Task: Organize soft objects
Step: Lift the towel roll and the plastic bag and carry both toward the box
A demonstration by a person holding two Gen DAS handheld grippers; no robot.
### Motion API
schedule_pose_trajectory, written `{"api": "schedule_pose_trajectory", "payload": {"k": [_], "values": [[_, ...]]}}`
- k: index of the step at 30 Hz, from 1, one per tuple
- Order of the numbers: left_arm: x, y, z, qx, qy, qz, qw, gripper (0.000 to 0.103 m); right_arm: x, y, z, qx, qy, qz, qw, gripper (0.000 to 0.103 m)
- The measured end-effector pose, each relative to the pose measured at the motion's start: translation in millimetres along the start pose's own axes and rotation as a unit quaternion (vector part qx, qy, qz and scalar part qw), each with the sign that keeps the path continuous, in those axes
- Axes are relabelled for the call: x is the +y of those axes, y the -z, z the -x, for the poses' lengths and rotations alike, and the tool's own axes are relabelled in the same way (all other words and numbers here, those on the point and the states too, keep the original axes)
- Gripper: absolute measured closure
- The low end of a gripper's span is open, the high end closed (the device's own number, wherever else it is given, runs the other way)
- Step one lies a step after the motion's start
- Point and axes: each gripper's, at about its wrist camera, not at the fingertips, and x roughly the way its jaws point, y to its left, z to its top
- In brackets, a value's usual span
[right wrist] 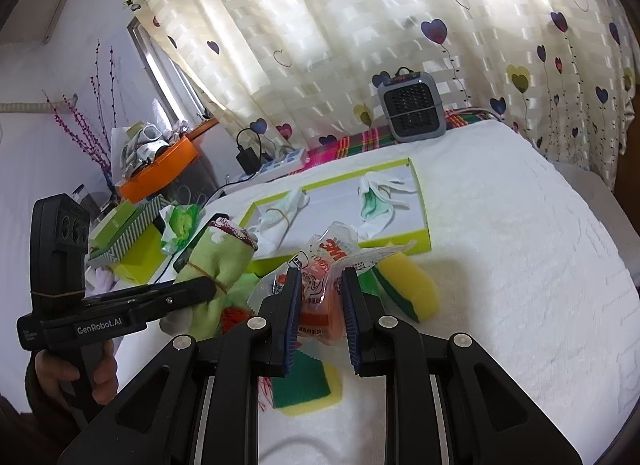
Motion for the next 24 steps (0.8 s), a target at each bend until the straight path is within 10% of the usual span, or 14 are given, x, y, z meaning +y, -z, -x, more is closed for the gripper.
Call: {"api": "schedule_pose_trajectory", "payload": {"k": [24], "values": [[56.5,-2.9,21.7,-0.016,0.055,0.079,0.9953,0.067,5.2,-10.4,-0.7,-0.011,-0.014,0.007,1.000,0.082]]}}
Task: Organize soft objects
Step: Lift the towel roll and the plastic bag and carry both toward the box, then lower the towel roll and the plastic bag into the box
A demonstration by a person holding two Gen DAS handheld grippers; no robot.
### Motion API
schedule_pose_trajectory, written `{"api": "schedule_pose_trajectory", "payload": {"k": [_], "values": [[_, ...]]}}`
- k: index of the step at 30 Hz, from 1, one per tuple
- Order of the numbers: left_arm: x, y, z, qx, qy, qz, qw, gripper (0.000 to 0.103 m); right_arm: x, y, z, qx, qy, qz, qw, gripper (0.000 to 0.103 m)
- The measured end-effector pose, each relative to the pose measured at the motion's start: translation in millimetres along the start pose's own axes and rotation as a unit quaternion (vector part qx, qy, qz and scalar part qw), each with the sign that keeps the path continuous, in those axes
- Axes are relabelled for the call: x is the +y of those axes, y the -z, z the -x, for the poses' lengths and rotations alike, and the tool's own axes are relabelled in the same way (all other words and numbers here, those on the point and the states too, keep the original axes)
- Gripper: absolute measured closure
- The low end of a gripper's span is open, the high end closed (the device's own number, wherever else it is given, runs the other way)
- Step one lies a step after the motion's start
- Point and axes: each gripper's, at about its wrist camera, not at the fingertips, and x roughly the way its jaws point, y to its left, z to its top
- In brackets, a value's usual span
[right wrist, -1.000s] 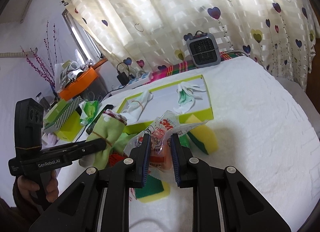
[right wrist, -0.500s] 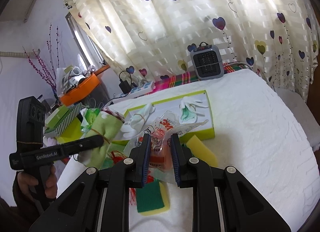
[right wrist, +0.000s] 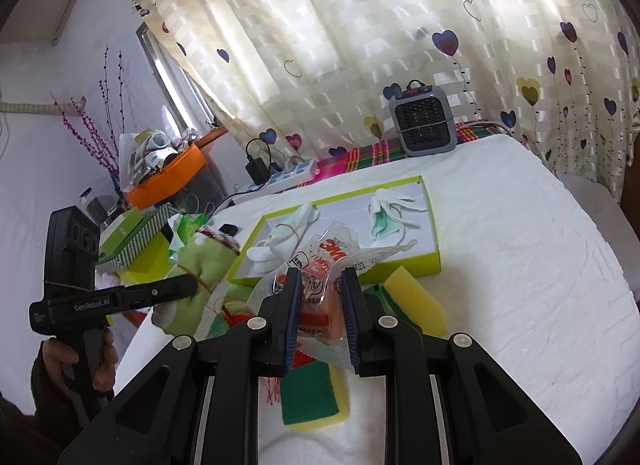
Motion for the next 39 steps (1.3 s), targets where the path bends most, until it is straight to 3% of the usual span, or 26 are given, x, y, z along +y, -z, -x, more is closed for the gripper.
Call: {"api": "schedule_pose_trajectory", "payload": {"k": [11,15,20,27,29,31,36,39], "values": [[29.3,8.7,7.5,0.000,-0.024,0.027,0.9993,0.064,8.0,2.9,-7.1,0.009,-0.010,0.002,1.000,0.082],[33.4,16.7,-1.5,0.022,-0.040,0.022,0.9987,0.064,9.9,3.6,-9.3,0.012,-0.011,0.003,1.000,0.082],[25.3,37.0,-14.1,0.062,-0.041,-0.017,0.9971,0.058,10.9,3.6,-9.9,0.012,-0.012,0.004,1.000,0.082],[10.8,51.5,-35.3,0.099,-0.112,-0.086,0.9850,0.056,13.4,5.3,-13.2,0.017,-0.013,0.003,1.000,0.082],[12.2,53.5,-38.8,0.106,-0.104,-0.082,0.9855,0.056,13.0,5.4,-13.6,0.018,-0.012,0.002,1.000,0.082],[14.1,53.3,-38.0,0.103,-0.105,-0.078,0.9861,0.056,11.8,5.5,-12.9,0.017,-0.012,0.001,1.000,0.082],[16.7,48.5,-31.4,0.088,-0.109,-0.071,0.9877,0.070,11.1,5.1,-12.9,0.017,-0.011,0.001,1.000,0.082],[17.2,41.7,-19.5,0.067,-0.100,-0.059,0.9910,0.071,10.9,5.0,-12.9,0.016,-0.010,0.001,1.000,0.082]]}}
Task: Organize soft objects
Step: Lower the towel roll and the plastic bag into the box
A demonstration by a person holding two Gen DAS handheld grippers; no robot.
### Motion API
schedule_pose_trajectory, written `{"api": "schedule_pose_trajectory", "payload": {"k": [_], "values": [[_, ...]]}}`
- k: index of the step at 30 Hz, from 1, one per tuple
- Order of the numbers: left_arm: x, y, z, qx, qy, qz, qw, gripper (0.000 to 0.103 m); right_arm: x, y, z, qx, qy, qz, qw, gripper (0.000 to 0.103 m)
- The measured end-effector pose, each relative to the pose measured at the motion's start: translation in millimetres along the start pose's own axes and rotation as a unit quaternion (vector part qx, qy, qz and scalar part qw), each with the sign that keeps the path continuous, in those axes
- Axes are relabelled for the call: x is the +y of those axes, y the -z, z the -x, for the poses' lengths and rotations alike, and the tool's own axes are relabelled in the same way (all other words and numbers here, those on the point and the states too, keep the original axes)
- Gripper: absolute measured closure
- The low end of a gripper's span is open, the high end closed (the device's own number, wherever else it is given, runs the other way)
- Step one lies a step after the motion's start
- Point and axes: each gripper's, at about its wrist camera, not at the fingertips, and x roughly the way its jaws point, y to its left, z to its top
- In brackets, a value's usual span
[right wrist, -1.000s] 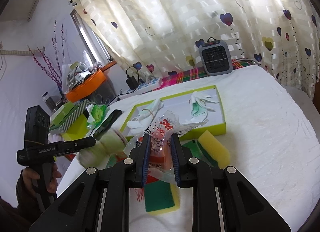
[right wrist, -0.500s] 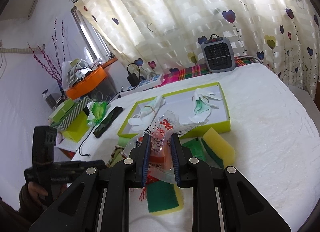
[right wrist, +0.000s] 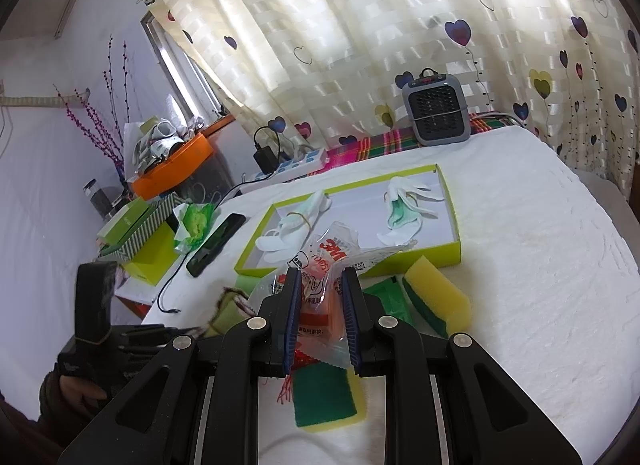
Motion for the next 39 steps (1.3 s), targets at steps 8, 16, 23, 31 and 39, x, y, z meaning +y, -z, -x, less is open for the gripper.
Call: {"api": "schedule_pose_trajectory", "payload": {"k": [8,16,23,31,39], "values": [[0.7,-17.0,24.0,-0.046,0.019,0.013,0.9987,0.071,-2.2,-2.7,-0.9,0.000,0.001,0.000,1.000,0.082],[-1.7,-42.2,28.0,-0.064,0.028,0.013,0.9975,0.071,0.0,-13.2,0.4,-0.008,0.007,0.010,1.000,0.082],[-4.2,-68.0,24.5,-0.074,0.038,0.013,0.9965,0.071,1.7,-34.2,-3.0,-0.019,0.010,0.022,1.000,0.082],[-8.3,-96.8,3.3,-0.066,0.044,0.009,0.9968,0.071,0.8,-54.8,-26.4,-0.003,0.012,0.041,0.999,0.082],[-14.7,-121.9,-29.2,-0.048,0.049,0.005,0.9976,0.071,-5.5,-71.9,-62.5,0.026,0.010,0.047,0.998,0.082]]}}
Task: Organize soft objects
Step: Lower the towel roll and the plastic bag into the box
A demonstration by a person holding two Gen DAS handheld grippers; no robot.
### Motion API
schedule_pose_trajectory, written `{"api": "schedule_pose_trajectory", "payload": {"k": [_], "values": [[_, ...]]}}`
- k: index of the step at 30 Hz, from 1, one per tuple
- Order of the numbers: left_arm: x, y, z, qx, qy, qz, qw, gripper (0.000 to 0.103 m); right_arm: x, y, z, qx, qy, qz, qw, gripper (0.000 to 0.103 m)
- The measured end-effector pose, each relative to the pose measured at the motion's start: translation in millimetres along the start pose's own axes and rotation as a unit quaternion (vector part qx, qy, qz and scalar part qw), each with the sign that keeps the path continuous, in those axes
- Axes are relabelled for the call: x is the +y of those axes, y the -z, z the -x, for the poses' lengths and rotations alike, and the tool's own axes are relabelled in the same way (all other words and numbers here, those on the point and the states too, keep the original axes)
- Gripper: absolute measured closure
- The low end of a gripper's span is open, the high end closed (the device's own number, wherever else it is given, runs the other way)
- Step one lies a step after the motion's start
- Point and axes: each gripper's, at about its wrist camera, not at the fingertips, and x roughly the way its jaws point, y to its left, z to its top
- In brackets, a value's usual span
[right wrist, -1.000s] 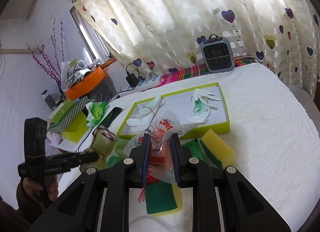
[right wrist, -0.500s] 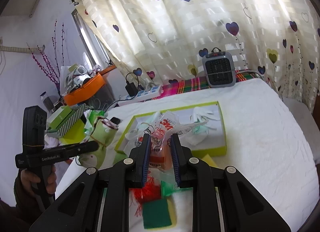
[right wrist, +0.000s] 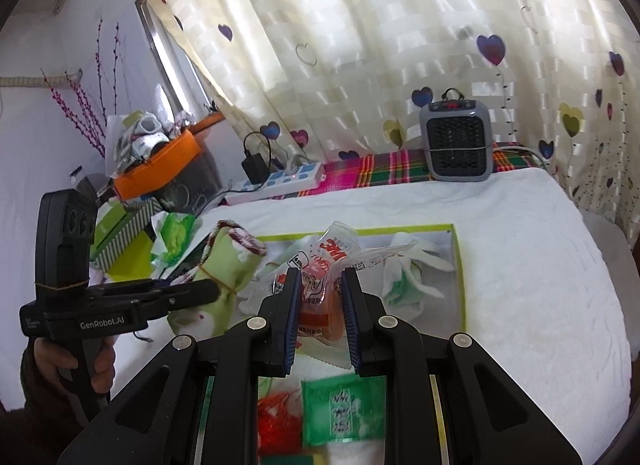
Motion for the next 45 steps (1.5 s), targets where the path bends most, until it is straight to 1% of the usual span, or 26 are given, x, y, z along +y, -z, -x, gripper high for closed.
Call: {"api": "schedule_pose_trajectory", "payload": {"k": [6,12,19,23,27,34,38,42,45], "values": [[2.8,-12.3,-26.4,0.018,-0.006,-0.002,0.9998,0.071,-5.0,-8.5,-30.7,0.032,-0.002,0.009,0.999,0.082],[11.7,-22.4,-53.2,0.035,-0.014,0.009,0.9992,0.071,-13.8,-12.3,-58.1,0.062,0.015,0.018,0.998,0.082],[16.8,-25.9,-80.5,0.056,-0.015,0.016,0.9982,0.071,-23.2,-16.2,-86.2,0.095,0.030,0.029,0.995,0.082],[14.2,-26.7,-88.9,0.061,-0.021,0.007,0.9979,0.071,-25.7,-15.4,-98.3,0.108,0.042,0.036,0.993,0.082],[15.5,-27.4,-96.9,0.067,-0.025,0.007,0.9974,0.071,-28.0,-15.9,-105.7,0.114,0.049,0.038,0.992,0.082],[17.3,-26.9,-105.9,0.073,-0.028,0.007,0.9969,0.069,-25.7,-12.4,-116.3,0.126,0.073,0.064,0.987,0.082],[17.2,-27.3,-107.9,0.075,-0.028,0.007,0.9968,0.068,-25.9,-10.0,-119.8,0.135,0.080,0.068,0.985,0.081],[18.8,-27.8,-109.5,0.076,-0.024,0.015,0.9967,0.065,-27.6,-10.2,-119.4,0.135,0.082,0.065,0.985,0.080],[18.0,-28.3,-109.4,0.077,-0.024,0.013,0.9967,0.063,-28.4,-9.3,-120.0,0.139,0.083,0.062,0.985,0.076]]}}
